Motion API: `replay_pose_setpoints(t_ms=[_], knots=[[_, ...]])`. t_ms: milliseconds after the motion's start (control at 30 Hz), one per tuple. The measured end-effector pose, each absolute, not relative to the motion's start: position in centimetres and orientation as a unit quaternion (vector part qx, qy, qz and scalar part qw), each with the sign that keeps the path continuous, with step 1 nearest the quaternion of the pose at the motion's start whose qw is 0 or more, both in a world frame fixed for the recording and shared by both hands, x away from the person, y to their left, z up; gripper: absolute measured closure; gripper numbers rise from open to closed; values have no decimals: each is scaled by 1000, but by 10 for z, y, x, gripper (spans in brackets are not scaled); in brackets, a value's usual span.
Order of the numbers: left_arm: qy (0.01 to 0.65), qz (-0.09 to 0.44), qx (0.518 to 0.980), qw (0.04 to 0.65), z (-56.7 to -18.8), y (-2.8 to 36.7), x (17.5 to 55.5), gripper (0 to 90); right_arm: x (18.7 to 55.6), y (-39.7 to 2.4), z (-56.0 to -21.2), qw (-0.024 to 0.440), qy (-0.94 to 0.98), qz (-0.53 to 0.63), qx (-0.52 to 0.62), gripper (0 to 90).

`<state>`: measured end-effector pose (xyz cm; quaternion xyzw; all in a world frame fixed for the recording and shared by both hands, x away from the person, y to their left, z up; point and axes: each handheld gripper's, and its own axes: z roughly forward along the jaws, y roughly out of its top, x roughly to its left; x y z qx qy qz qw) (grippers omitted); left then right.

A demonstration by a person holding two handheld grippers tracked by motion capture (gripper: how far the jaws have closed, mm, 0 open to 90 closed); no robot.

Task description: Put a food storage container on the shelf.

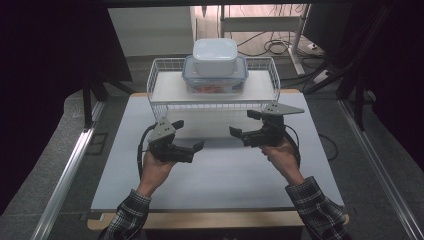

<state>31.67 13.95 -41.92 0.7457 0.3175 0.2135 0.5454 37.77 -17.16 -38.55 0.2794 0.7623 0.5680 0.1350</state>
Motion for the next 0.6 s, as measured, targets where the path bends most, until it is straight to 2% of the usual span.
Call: replay_pose_setpoints(t_ms=[133, 600], knots=[[327, 208, 755, 529, -432, 141, 314, 24, 376, -175, -399, 116, 766, 561, 291, 28], [345, 178, 763, 516, -461, 151, 291, 25, 354, -190, -428, 112, 790, 527, 293, 15]])
